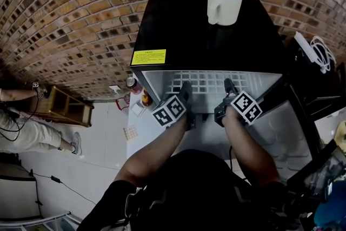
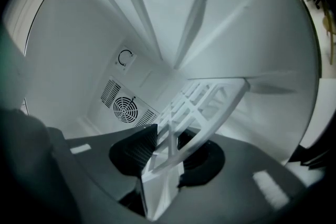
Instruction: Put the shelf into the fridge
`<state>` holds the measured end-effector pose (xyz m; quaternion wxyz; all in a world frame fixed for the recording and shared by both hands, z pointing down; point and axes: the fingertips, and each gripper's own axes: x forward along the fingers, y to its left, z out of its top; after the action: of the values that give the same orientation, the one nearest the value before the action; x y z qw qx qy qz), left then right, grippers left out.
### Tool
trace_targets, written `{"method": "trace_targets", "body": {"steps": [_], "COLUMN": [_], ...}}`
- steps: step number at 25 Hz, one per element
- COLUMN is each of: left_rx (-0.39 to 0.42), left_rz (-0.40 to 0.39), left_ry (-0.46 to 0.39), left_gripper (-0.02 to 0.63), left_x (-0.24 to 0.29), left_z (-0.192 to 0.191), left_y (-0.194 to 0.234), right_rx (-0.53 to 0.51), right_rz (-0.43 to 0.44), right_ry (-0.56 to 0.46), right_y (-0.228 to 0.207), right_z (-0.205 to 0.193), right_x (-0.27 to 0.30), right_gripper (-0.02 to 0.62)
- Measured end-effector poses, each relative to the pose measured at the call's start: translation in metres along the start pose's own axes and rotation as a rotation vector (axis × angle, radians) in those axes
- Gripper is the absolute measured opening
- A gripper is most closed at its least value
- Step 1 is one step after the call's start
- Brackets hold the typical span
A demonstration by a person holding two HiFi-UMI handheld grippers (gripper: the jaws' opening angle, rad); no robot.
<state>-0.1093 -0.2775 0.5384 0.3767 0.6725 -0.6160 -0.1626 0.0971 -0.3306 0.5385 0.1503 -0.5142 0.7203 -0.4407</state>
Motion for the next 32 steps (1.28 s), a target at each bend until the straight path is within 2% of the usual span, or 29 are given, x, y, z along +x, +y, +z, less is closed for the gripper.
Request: {"method": "trace_targets", "body": {"steps": [10, 14, 16, 17, 18, 20, 23, 26, 28, 32], "left_rx": [0.058, 0.131, 0.215, 0.256, 0.285, 0.322, 0.372, 0.449, 0.506, 0.564], "left_rz": [-0.026, -0.059, -0.046, -0.04, -0.051, -0.127, -0.229, -0.307, -0.351, -0.391], "left_ry": [0.0, 0.031, 0.052, 0.05, 0.043, 0.039, 0.054, 0.07, 0.072, 0.048], "left_gripper": [0.184, 0.175, 0.104, 0.023, -0.007, -0.007, -0.008, -0.008, -0.008, -0.008], "left_x": [-0.02, -0.034, -0.042, -0.047, -0.052, -0.061, -0.077, -0.099, -0.114, -0.14], "left_z": [0.0, -0.007, -0.009, -0.009, -0.007, -0.005, -0.008, -0.012, -0.011, 0.0], "left_y": [-0.005, -0.01, -0.008, -0.006, -0.007, -0.016, -0.03, -0.038, -0.042, -0.044], "right_rx": [-0.082, -0.109, -0.1, -0.095, -0.095, -0.104, -0.127, -0.197, -0.251, -0.382], "right_rz": [0.036, 0.047, 0.049, 0.05, 0.052, 0.056, 0.071, 0.095, 0.12, 0.146], "right_ry": [-0.006, -0.005, -0.005, -0.006, -0.006, -0.003, 0.014, 0.058, 0.073, 0.081], "right_y": [0.004, 0.003, 0.004, 0.004, 0.005, 0.007, 0.014, 0.028, 0.039, 0.06], "right_z": [-0.007, -0.009, -0.012, -0.014, -0.016, -0.022, -0.033, -0.053, -0.063, -0.07], "right_x": [-0.023, -0.035, -0.041, -0.046, -0.051, -0.06, -0.073, -0.089, -0.102, -0.125], "right_gripper": [0.152, 0.172, 0.165, 0.151, 0.136, 0.11, 0.109, 0.086, 0.058, 0.038]}}
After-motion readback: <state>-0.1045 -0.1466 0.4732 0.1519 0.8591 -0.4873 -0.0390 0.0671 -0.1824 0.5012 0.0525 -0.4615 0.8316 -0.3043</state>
